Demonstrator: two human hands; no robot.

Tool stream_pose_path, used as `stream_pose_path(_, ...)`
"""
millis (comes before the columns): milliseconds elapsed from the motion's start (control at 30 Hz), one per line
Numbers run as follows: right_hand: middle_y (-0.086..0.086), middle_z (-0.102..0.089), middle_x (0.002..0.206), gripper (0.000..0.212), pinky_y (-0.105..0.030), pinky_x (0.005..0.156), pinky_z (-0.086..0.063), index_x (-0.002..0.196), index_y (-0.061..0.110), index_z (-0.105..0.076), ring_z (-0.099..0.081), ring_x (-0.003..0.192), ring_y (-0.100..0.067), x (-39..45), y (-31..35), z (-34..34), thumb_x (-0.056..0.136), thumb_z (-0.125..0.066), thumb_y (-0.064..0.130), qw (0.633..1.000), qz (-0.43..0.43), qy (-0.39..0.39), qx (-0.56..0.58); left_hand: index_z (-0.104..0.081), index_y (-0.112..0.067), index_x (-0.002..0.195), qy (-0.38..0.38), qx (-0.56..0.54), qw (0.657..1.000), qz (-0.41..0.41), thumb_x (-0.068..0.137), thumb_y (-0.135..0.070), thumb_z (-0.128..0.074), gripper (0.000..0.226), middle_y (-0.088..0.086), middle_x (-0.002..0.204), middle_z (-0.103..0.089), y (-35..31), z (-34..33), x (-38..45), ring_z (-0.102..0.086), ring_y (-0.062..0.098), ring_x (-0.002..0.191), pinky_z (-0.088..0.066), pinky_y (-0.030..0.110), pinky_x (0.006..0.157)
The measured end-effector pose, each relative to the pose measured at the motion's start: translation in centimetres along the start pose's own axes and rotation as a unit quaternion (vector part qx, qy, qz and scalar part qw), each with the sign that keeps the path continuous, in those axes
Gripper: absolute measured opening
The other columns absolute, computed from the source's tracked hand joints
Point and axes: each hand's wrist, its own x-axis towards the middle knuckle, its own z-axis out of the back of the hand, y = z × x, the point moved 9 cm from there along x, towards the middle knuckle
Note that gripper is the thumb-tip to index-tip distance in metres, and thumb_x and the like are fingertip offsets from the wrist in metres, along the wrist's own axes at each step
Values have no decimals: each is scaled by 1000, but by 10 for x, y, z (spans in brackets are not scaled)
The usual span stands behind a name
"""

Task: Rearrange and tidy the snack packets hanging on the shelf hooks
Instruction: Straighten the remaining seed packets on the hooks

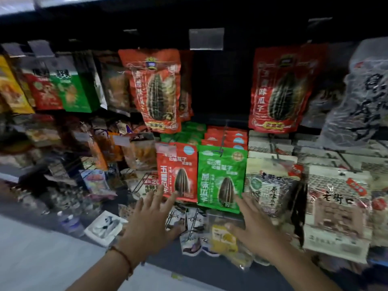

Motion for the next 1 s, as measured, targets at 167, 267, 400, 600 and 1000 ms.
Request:
stream_pose_path(167,18,20,155,84,-48,119,-3,153,41,5,14,149,-19,21,50,-29,92,-49,61,999,-19,-30,22,17,-38,151,-19,-15,999,-43,72,-87,2,94,7,163,13,47,-4,8,3,31,151,-6,48,120)
stream_pose_path(267,12,16,161,84,-49,121,-4,153,42,5,13,149,-18,38,64,-34,91,-49,61,998,-28,-48,20,11,-37,154,-27,-20,998,-56,82,-79,-13,86,8,164,9,64,-2,24,3,31,151,-6,48,121)
stream_pose_path(400,13,19,160,85,-54,120,-6,153,42,6,14,149,-19,69,81,-38,92,-50,58,998,-28,-47,4,7,-33,155,-20,-17,998,-63,95,-63,-36,79,10,164,8,80,-5,57,2,33,151,-8,48,121)
stream_pose_path(600,-2,16,161,90,-45,118,2,156,26,5,10,149,-29,130,57,-8,92,-53,52,990,-105,-93,-10,6,-30,156,6,-44,999,-21,96,-59,-41,81,8,164,7,105,-8,127,0,31,151,-8,48,120)
stream_pose_path(1000,-5,-14,162,78,-41,121,11,156,17,-5,1,151,-24,216,-16,73,96,-51,38,957,-50,-206,-200,3,-27,157,-10,18,997,-78,95,-52,-46,82,11,164,-3,101,-52,213,-1,33,151,-6,49,122)
